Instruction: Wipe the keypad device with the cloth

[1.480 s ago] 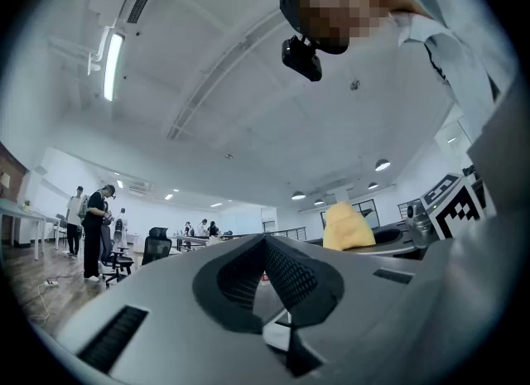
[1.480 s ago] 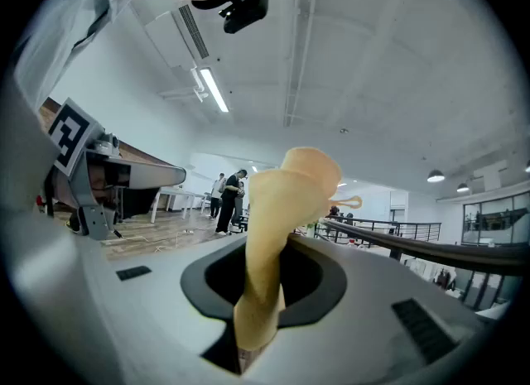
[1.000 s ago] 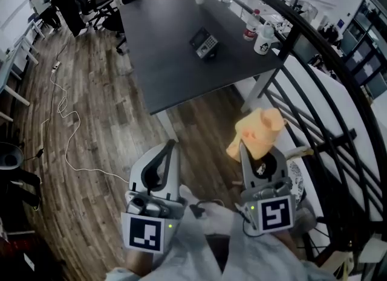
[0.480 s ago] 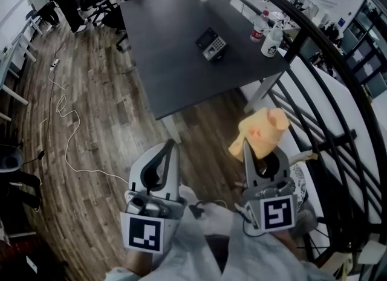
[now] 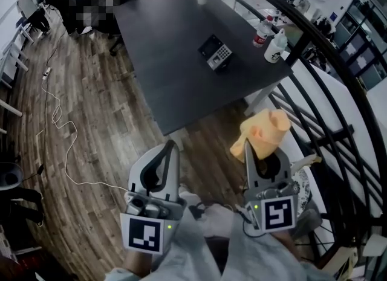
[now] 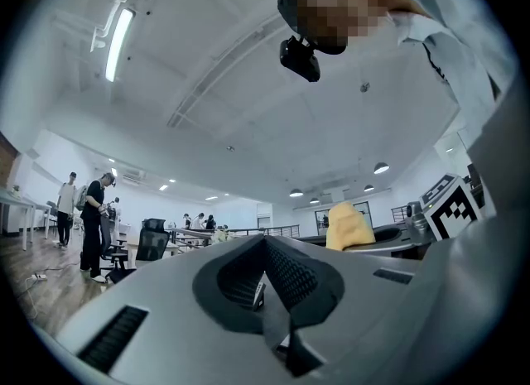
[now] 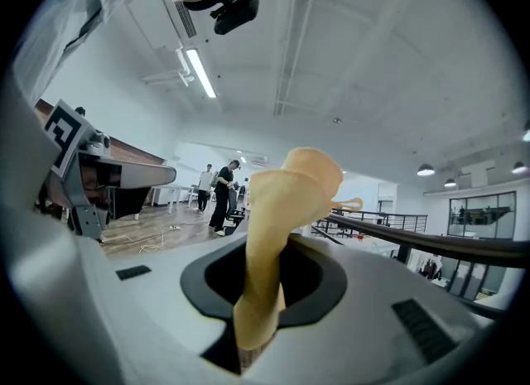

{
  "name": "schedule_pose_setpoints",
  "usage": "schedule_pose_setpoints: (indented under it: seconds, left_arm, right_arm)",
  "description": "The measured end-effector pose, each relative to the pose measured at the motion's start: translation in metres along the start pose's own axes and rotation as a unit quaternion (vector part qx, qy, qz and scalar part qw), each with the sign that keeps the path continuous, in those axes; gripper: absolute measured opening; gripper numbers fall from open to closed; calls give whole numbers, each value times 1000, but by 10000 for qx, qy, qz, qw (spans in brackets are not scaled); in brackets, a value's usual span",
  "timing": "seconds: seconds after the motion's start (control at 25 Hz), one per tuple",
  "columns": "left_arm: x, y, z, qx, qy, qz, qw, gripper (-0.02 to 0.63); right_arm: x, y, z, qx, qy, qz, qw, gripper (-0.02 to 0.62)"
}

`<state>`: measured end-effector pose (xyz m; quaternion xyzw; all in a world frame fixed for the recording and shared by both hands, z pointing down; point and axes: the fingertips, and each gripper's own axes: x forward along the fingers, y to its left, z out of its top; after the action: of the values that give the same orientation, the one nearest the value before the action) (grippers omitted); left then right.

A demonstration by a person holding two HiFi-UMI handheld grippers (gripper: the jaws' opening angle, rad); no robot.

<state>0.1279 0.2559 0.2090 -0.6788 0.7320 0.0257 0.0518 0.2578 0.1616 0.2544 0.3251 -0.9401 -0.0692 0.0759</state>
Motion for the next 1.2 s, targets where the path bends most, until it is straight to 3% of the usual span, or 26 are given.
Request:
schedule_pose_setpoints:
  seconds: [0.52, 0.8, 1.2]
  left_arm:
    - [20, 82, -11, -19, -42, -132, 9999, 12]
    - [17, 103, -14, -22, -33, -190, 9998, 12]
    - [8, 123, -15, -90, -10, 47, 9999, 12]
  right_arm:
    - [67, 31, 9, -24, 17, -302, 9995, 71]
    - [80, 42, 12, -57, 86, -417, 9991, 71]
    - [91, 52, 16, -158, 205, -302, 9992, 71]
